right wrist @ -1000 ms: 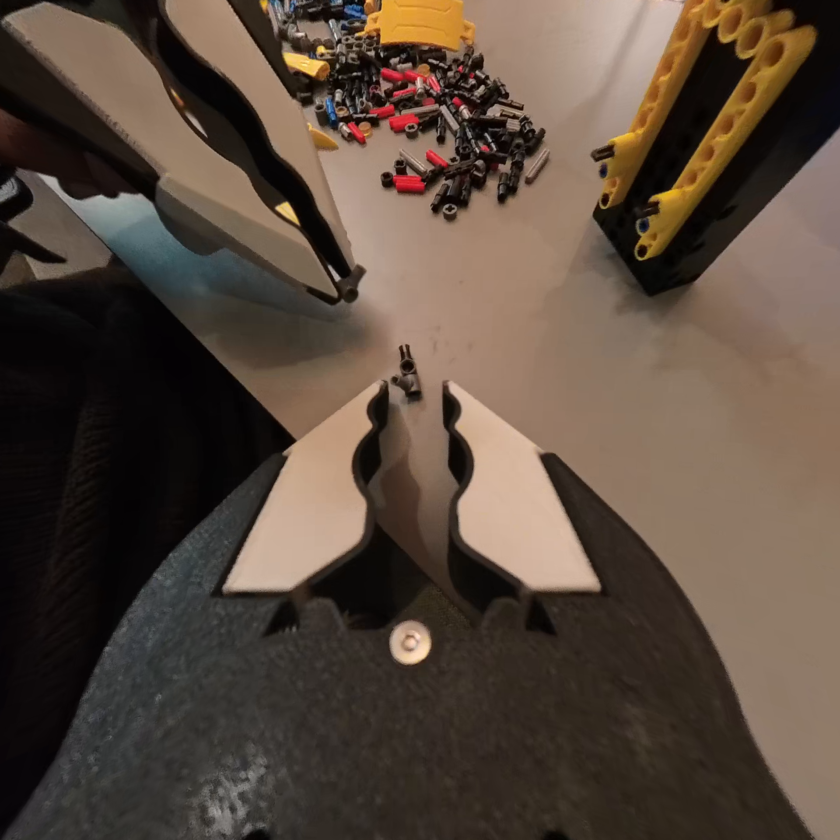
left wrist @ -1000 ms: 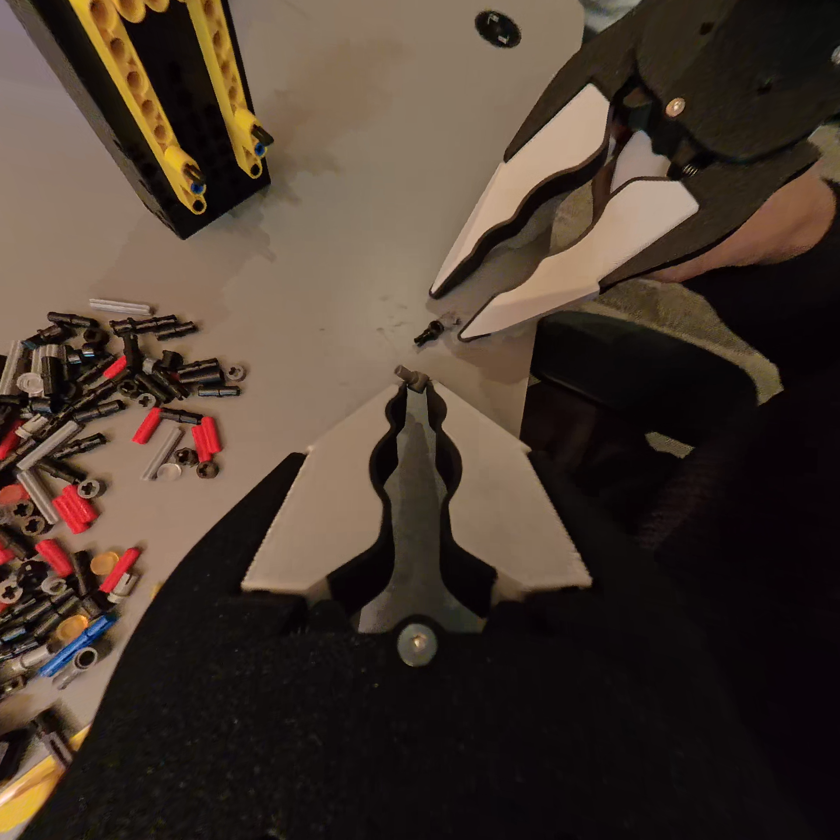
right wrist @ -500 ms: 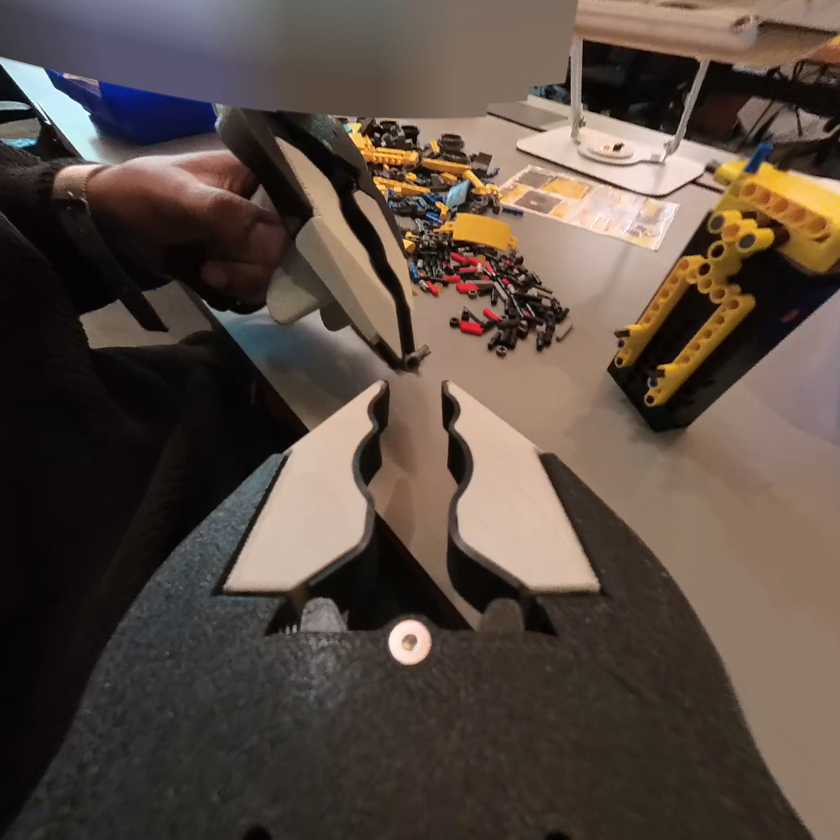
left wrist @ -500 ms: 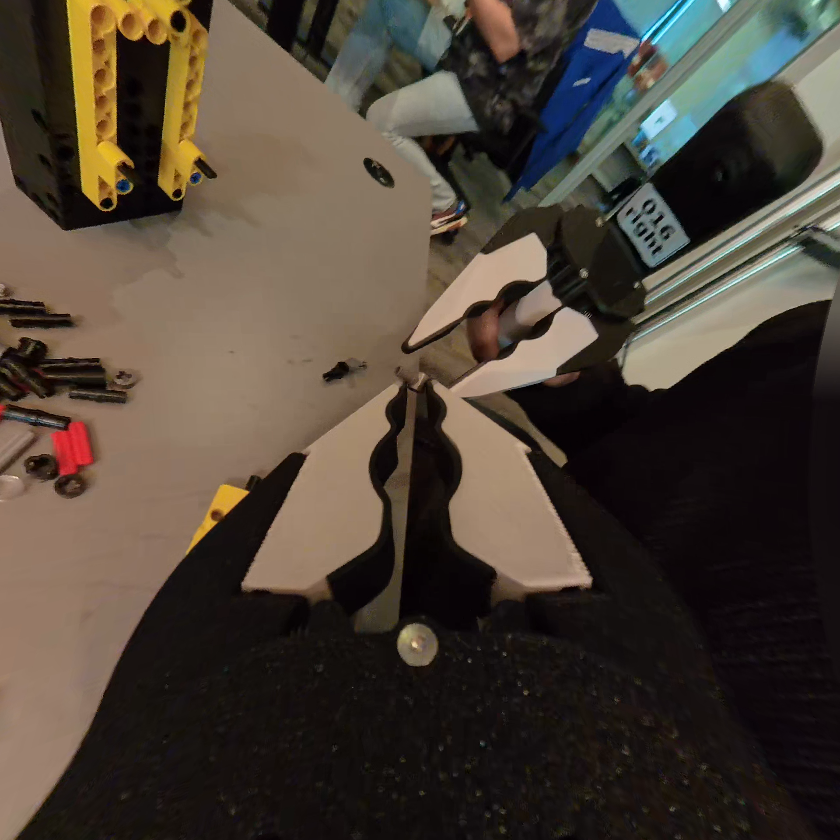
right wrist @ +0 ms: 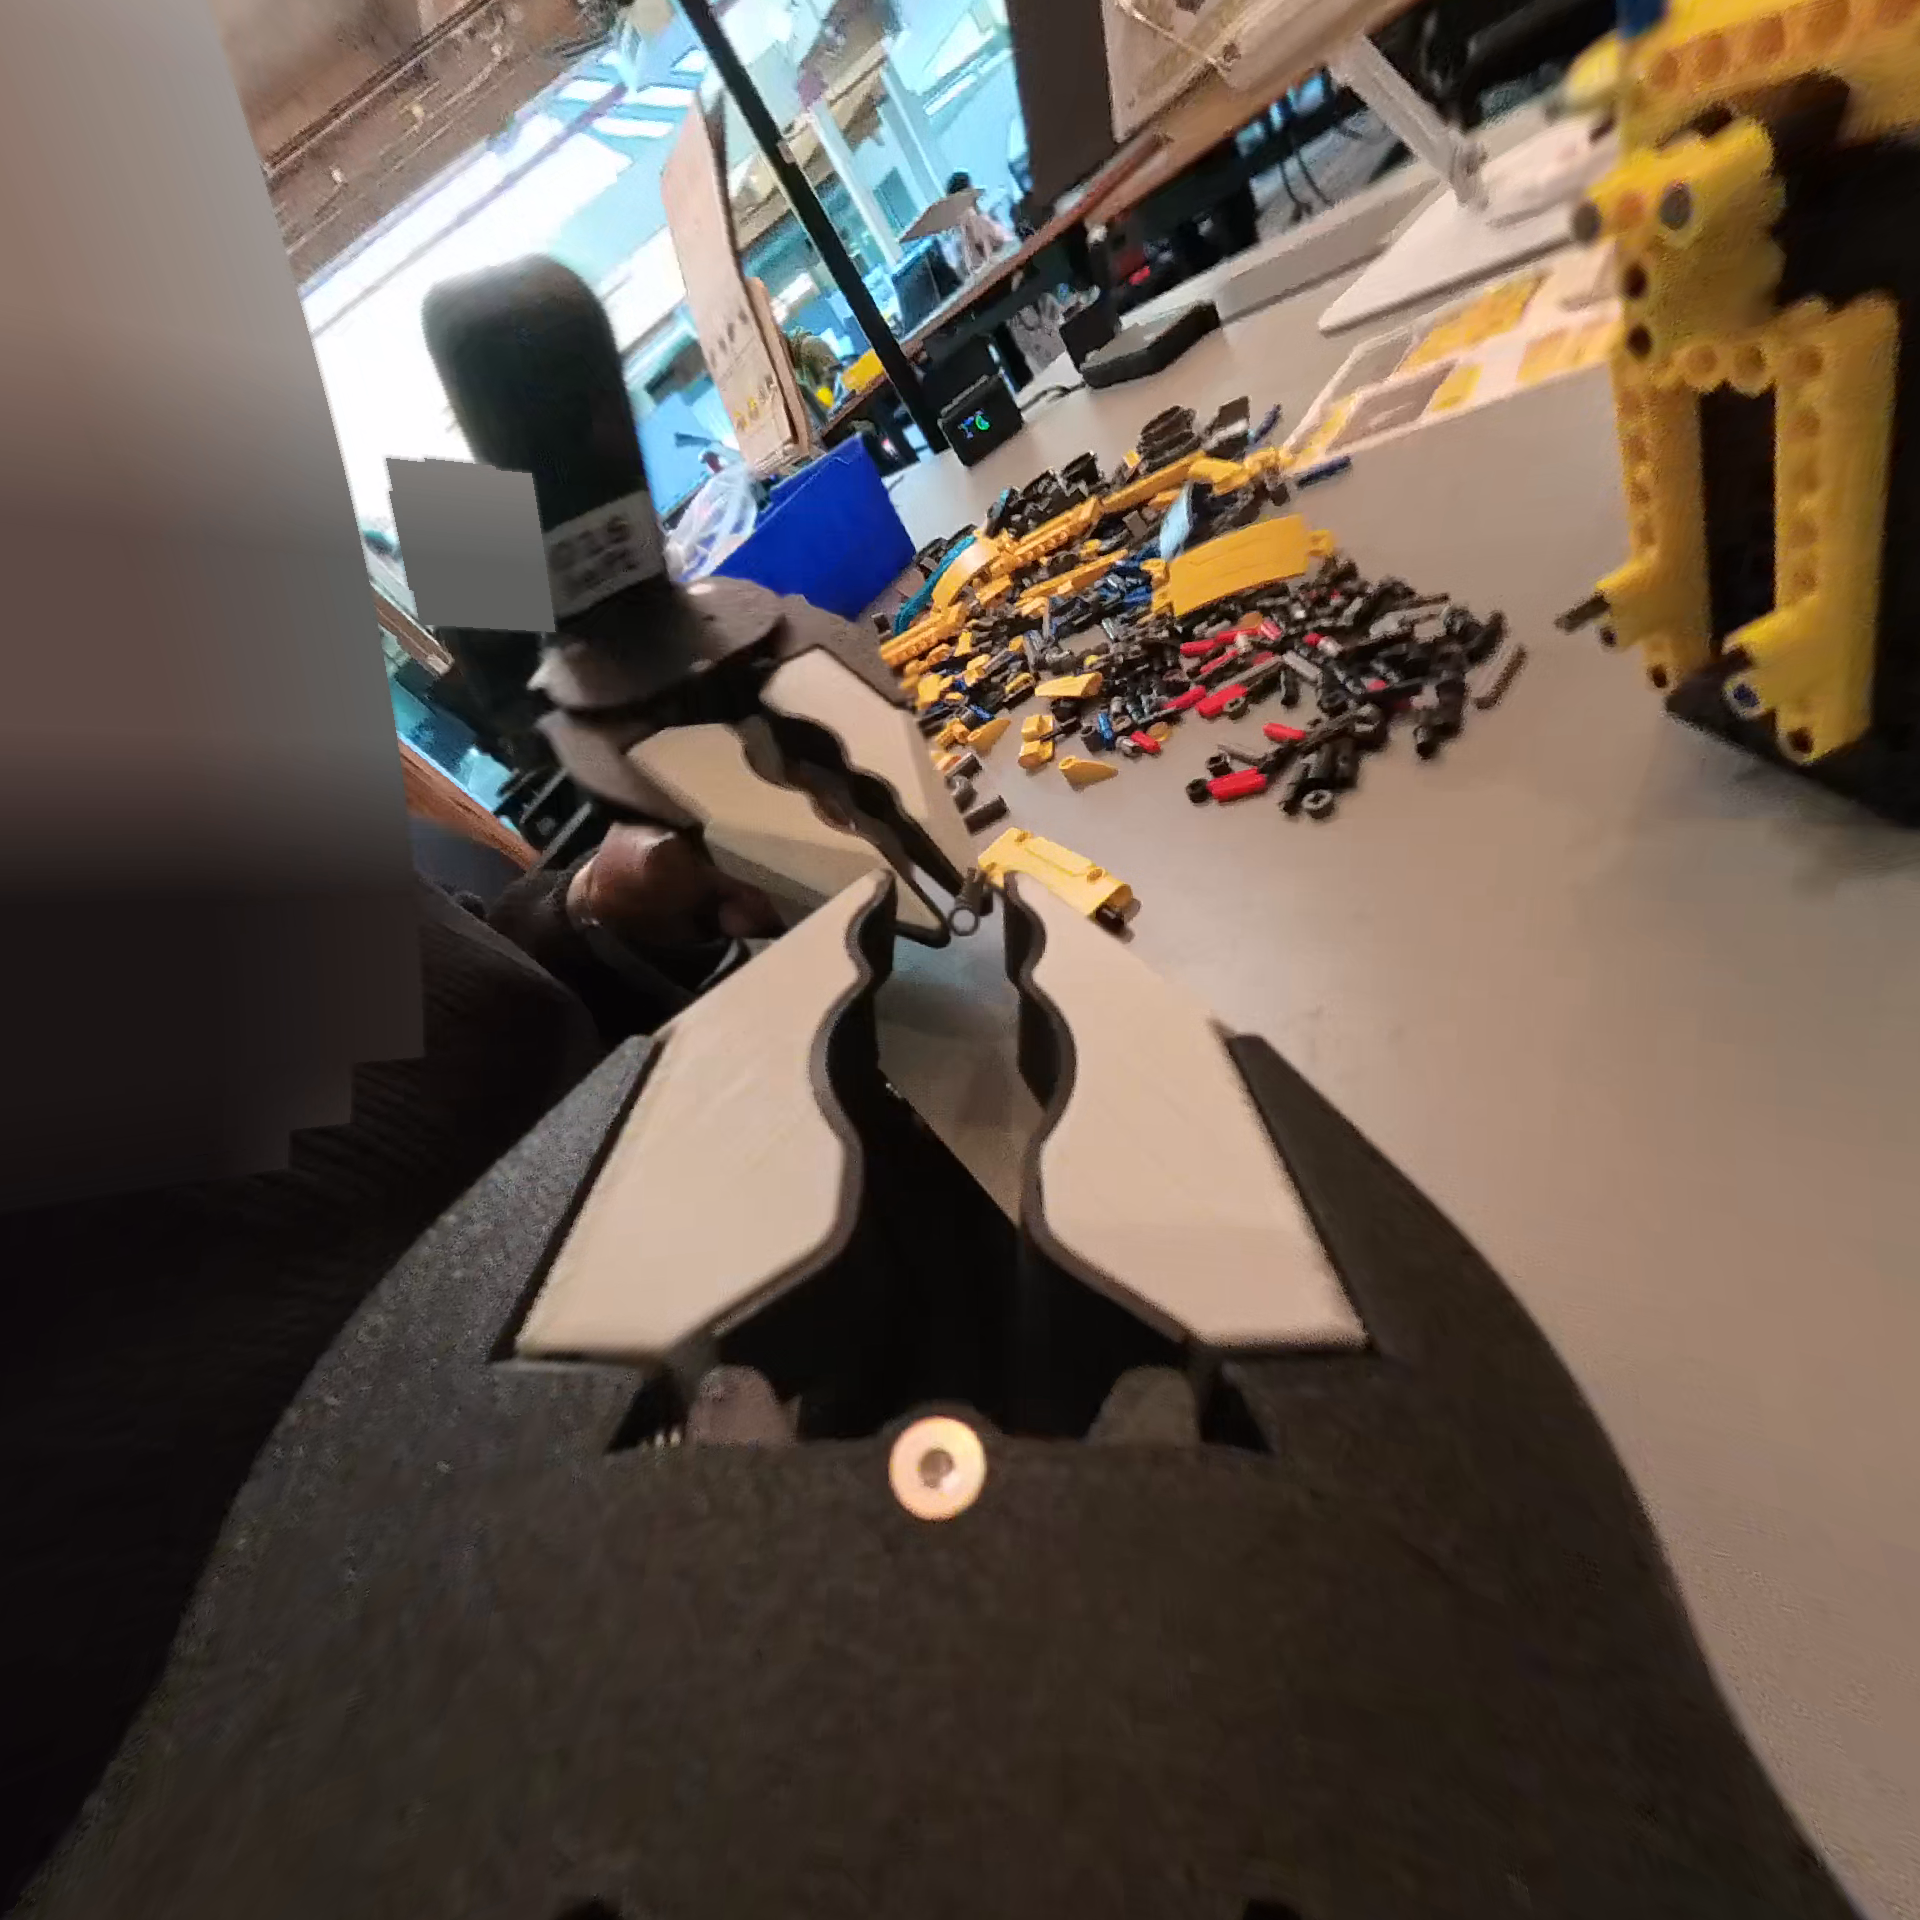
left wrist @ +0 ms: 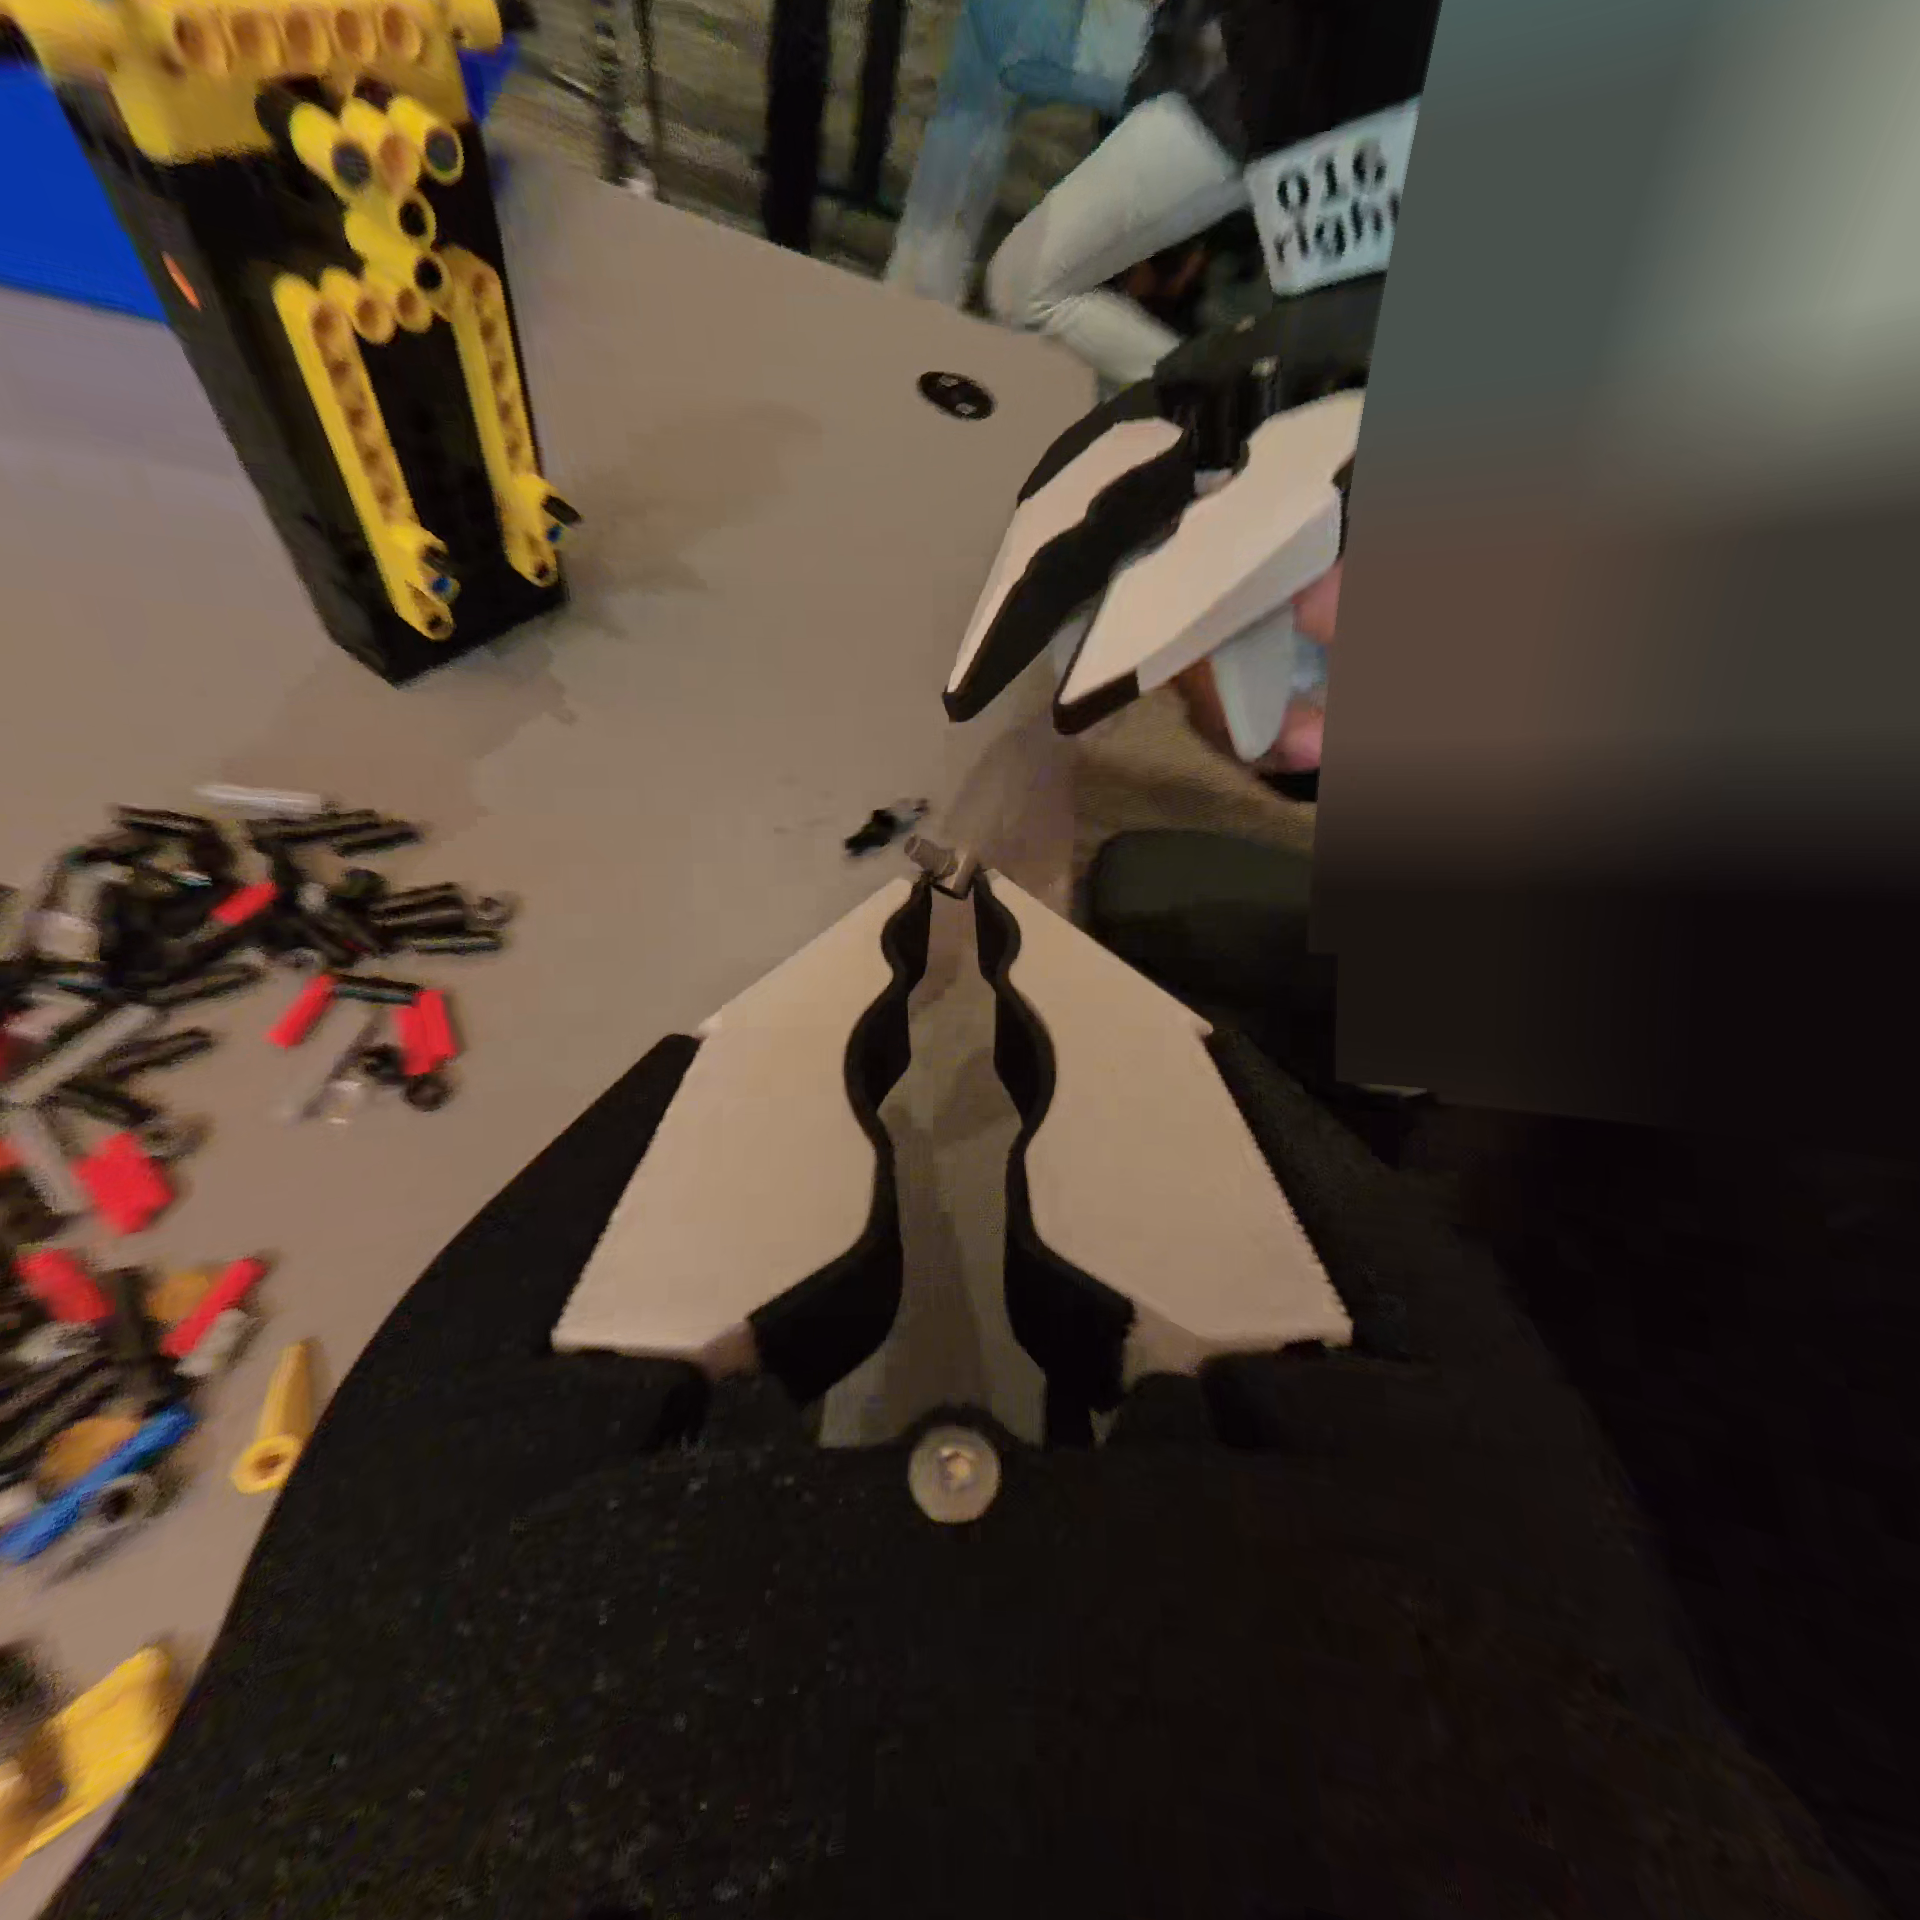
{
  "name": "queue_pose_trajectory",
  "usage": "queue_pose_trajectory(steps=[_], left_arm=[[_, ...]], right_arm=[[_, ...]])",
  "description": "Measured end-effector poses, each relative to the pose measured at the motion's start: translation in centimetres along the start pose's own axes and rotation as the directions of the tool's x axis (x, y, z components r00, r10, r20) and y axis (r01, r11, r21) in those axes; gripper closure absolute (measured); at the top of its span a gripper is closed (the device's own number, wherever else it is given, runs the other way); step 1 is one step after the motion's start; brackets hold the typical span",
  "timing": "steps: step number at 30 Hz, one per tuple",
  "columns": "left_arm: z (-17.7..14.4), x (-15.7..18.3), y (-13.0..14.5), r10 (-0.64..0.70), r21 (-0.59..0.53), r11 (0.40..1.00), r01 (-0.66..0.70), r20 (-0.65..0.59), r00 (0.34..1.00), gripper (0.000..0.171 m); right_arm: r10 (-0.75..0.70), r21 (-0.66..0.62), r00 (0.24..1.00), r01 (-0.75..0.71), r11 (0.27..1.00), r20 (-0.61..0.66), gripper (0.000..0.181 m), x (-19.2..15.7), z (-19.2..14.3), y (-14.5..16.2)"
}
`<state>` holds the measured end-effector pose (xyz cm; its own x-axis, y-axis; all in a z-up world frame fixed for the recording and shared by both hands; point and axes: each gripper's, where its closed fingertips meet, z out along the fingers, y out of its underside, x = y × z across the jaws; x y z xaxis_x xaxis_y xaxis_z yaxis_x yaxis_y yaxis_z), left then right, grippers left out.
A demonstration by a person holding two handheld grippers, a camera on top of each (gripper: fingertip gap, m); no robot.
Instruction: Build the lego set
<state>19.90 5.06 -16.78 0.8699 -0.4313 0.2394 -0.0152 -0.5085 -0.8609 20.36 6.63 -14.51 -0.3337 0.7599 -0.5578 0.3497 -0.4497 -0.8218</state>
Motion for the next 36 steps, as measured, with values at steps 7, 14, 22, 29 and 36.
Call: queue_pose_trajectory(steps=[7,14,22,29,36], left_arm=[[0.7,0.4,0.6,0.192,-0.061,0.981,-0.187,0.088,0.977,0.164],[0.6,0.5,0.7,0.187,-0.042,0.982,-0.184,0.089,0.978,0.164],[-0.9,1.4,-1.6,-0.245,0.138,0.949,0.285,-0.249,0.937,0.148],[-1.6,2.6,-2.3,-0.34,0.124,0.895,0.428,-0.431,0.836,0.16],[-2.1,2.3,-2.0,-0.294,0.154,0.911,0.383,-0.408,0.864,0.165]], right_arm=[[0.122,-0.065,0.992,-0.12,0.991,0.028,0.161,0.4,1.7,1.4],[0.099,-0.122,0.995,-0.099,0.988,-0.006,0.177,0.6,2.2,2.3],[-0.092,0.013,0.993,0.092,0.996,0.069,0.177,-1.4,1.5,-0.1],[-0.19,0.03,0.977,0.188,0.982,0.097,0.177,-2.8,1.8,-0.3],[-0.167,0.014,0.979,0.166,0.986,0.115,0.175,-3.0,1.9,-0.4]])
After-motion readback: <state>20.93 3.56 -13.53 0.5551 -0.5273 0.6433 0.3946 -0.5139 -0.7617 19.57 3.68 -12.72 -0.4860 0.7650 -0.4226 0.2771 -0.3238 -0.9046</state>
